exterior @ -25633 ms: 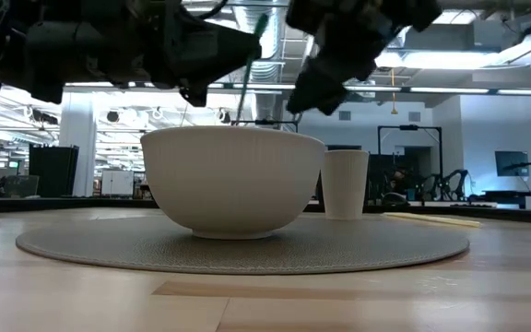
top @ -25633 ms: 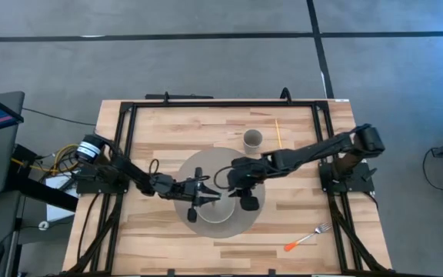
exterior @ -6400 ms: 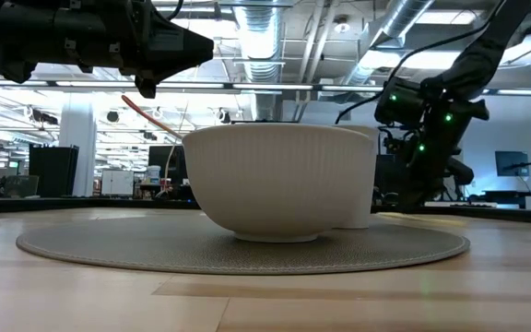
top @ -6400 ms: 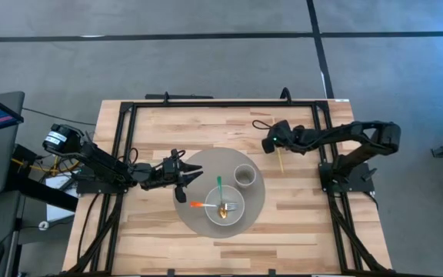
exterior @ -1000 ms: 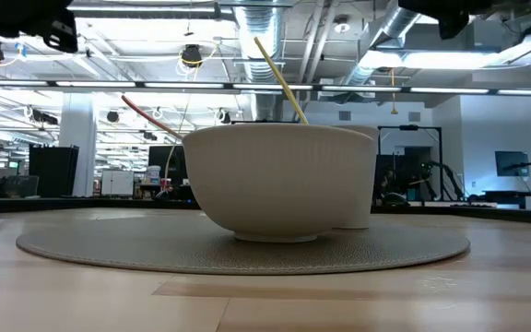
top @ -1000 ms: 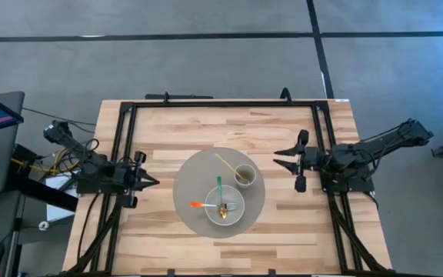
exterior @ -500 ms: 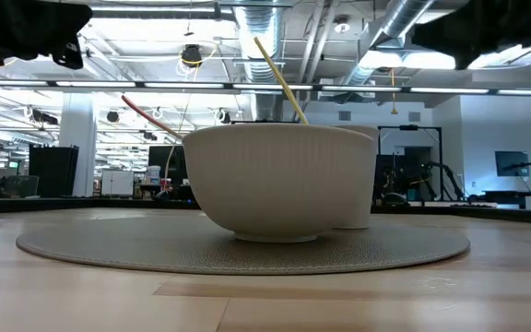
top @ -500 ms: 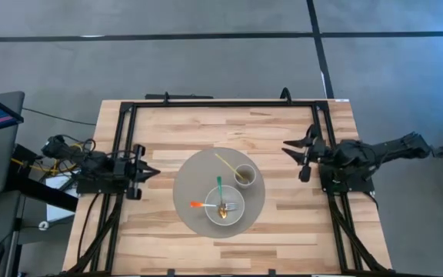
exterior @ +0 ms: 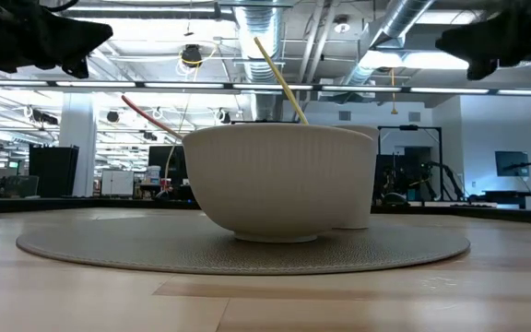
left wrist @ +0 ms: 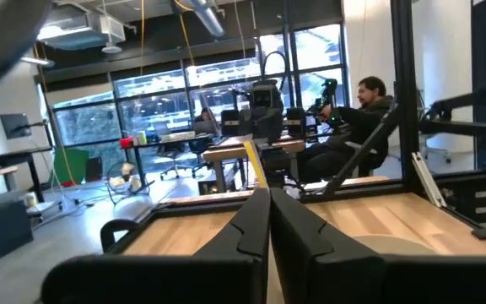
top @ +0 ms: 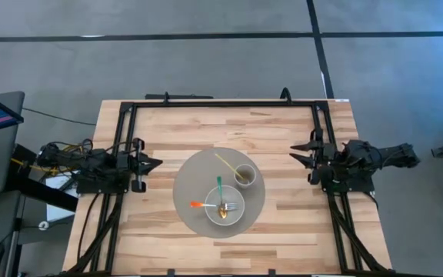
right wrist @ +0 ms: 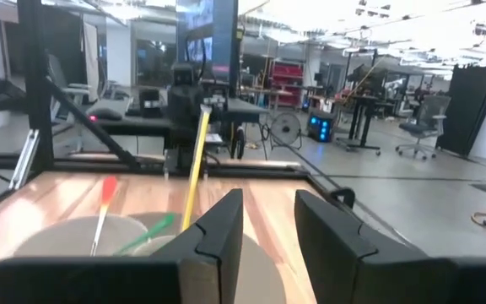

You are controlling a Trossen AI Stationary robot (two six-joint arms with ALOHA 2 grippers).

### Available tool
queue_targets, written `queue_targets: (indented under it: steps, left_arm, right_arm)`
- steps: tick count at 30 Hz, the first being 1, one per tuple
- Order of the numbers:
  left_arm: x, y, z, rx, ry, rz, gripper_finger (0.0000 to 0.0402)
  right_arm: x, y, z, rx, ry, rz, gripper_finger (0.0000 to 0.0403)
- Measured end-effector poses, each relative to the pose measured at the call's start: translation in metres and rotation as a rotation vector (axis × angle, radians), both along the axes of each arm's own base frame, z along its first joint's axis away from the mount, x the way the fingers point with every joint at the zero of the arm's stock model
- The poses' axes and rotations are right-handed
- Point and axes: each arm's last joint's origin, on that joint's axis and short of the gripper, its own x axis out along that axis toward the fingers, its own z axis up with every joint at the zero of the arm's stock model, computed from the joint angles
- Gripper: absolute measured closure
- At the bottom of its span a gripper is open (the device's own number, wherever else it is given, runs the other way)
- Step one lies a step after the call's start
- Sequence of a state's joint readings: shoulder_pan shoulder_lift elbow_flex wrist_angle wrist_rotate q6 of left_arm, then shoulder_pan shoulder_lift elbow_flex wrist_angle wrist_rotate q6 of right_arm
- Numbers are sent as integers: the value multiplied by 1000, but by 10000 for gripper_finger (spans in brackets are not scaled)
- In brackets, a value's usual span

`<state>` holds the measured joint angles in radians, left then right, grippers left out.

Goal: Pick & Place Utensil
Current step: Return to Home Position

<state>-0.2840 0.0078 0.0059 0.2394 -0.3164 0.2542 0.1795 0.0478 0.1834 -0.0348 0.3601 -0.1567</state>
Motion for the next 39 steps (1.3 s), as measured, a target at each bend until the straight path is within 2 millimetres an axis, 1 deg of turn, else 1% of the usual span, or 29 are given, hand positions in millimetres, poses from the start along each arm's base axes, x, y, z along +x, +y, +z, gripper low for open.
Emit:
queue_targets:
  steps: [3, 6, 15, 28, 30, 34, 35, 39]
  left_arm:
    - [0, 0, 0, -15, -1, -4, 386]
    - [0, 0, 0, -16, -2, -3, 385]
    - [0, 0, 1, -18, -8, -4, 385]
    - [0, -2, 1, -18, -8, -20, 385]
    - [0, -1, 1, -18, -8, -20, 385]
    - [0, -1, 1, -18, -9, -20, 385]
    - [0, -1, 1, -18, -9, -20, 385]
    - [-1, -1, 1, -19, -12, -20, 385]
  right_arm:
    - [-3, -1, -6, -1, 5, -2, 300]
    - [-2, 0, -9, 2, 17, -2, 300]
    - [-2, 0, -10, 4, 27, 1, 300]
    - [-1, 1, -14, 68, 41, 32, 300]
    - [1, 1, -19, 82, 29, 33, 300]
    - [8, 2, -41, 106, 35, 32, 300]
    - [9, 2, -43, 108, 24, 24, 300]
    - [9, 0, -41, 105, -27, -5, 300]
